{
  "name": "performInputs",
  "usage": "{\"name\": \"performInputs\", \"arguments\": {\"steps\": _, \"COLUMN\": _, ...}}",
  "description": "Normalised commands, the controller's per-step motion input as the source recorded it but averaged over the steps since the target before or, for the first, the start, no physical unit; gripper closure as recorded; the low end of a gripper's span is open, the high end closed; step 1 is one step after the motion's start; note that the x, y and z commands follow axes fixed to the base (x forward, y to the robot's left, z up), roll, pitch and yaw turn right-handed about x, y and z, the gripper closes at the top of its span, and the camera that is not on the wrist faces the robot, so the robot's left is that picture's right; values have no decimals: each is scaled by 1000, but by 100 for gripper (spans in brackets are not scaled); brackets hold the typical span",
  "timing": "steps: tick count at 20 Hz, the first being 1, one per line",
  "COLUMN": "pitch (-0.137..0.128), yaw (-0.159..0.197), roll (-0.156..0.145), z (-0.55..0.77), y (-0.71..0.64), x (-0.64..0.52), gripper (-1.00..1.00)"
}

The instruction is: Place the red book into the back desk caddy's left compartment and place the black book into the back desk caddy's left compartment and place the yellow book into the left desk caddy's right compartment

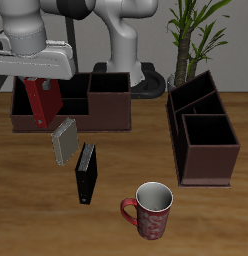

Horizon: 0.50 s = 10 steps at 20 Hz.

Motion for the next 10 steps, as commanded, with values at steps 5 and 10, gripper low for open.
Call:
{"name": "performInputs", "arguments": {"steps": 5, "pitch": -57, "yaw": -15, "roll": -21, "z": 115, "y": -113, "x": -560, "gripper": 100}}
{"name": "performInputs", "arguments": {"steps": 10, "pitch": -13, "yaw": 61, "roll": 10, "z": -68, "y": 7, "x": -513, "gripper": 100}}
